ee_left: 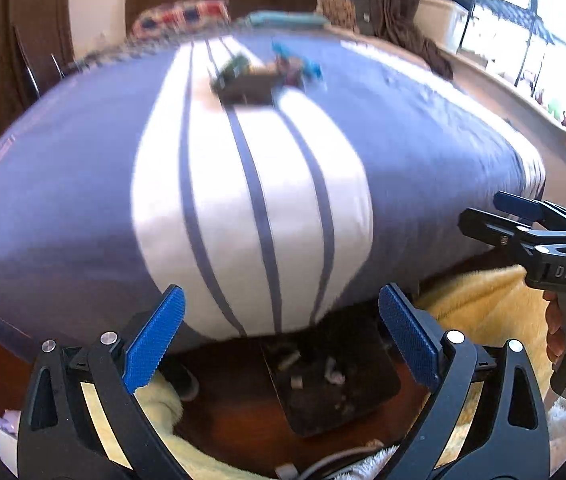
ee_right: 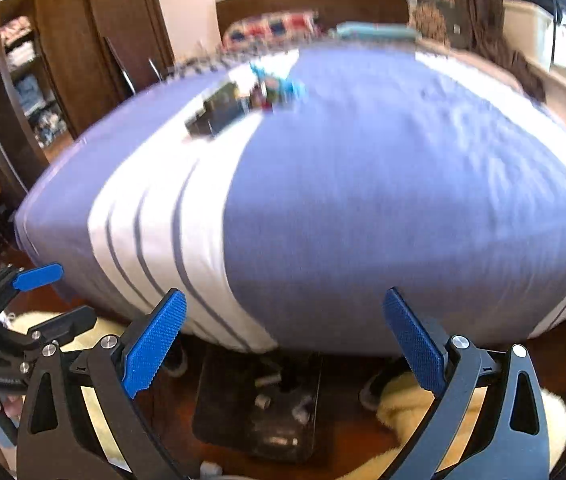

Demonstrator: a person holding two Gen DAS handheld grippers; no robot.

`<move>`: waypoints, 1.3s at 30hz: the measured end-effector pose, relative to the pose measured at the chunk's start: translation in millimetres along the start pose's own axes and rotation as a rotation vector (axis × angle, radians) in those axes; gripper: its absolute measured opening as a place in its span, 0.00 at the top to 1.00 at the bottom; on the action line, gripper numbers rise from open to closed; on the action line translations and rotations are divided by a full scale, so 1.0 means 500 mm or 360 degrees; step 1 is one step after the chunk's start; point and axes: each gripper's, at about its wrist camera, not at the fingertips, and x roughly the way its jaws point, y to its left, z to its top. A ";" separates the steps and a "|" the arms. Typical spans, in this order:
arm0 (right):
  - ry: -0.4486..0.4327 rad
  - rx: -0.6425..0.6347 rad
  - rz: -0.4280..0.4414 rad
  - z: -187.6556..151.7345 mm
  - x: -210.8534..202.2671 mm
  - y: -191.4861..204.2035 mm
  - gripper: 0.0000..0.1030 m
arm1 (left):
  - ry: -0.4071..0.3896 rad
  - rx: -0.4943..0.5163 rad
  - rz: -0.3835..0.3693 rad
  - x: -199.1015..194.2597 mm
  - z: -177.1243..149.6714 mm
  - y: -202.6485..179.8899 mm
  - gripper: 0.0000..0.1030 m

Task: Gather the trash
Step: 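Raise both tools back up toward the remaining items on the bed, then grasp the black box with the left tool while the right tool grasps the clear plastic box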

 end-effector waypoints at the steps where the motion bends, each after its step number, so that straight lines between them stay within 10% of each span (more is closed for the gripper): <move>1: -0.0041 -0.0011 -0.0002 0.014 -0.014 0.002 0.04 | -0.0035 0.0006 0.0014 -0.013 0.013 0.002 0.10; 13: -0.0275 -0.0090 -0.0082 0.144 -0.047 0.004 0.03 | -0.0212 0.0017 0.0142 -0.046 0.112 0.049 0.08; 30: -0.0100 -0.0046 -0.0152 0.258 0.191 -0.017 0.04 | -0.0063 -0.0008 0.0107 0.152 0.212 0.100 0.08; 34: 0.0007 0.0007 -0.0109 0.286 0.278 -0.017 0.29 | -0.0012 0.0001 0.0064 0.206 0.229 0.098 0.08; 39: 0.0078 0.0026 -0.0097 0.318 0.345 -0.005 0.31 | 0.0020 -0.0015 0.0007 0.266 0.261 0.101 0.08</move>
